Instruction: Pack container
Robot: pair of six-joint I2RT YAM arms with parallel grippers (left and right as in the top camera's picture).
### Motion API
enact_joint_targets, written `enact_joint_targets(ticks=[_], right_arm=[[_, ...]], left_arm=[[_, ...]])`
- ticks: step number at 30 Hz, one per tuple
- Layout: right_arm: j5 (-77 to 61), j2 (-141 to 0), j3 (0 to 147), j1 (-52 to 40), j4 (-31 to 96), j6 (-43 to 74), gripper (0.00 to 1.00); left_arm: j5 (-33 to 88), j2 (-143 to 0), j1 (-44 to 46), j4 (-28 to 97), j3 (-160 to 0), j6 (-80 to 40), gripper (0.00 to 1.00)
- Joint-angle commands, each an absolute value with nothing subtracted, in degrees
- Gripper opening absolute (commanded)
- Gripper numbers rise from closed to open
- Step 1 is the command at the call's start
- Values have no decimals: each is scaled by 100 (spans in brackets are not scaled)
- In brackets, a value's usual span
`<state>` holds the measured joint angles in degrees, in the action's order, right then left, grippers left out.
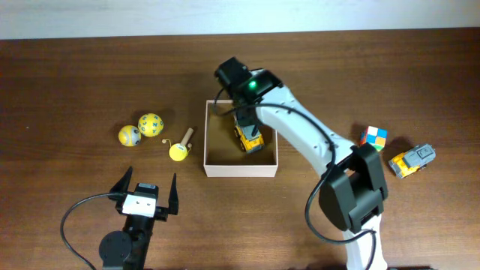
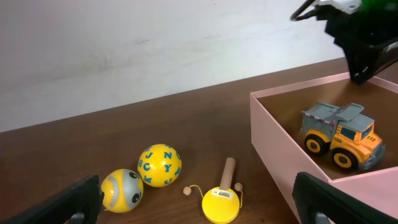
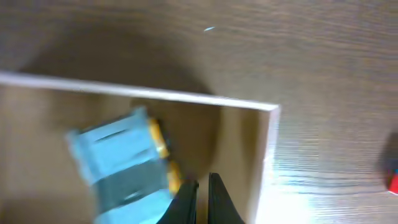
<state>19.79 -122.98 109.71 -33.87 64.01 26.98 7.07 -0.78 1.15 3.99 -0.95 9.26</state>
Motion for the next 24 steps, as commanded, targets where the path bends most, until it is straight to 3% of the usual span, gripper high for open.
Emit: enact_joint_targets(ticks=[1, 24], right_arm=[[2128, -12326, 11052, -3334, 6416, 2574, 4], [2060, -12328, 10138, -3334, 5865, 2571, 4]], left_arm=[[685, -30, 95, 390, -51, 998, 99], [685, -30, 95, 390, -51, 998, 99]])
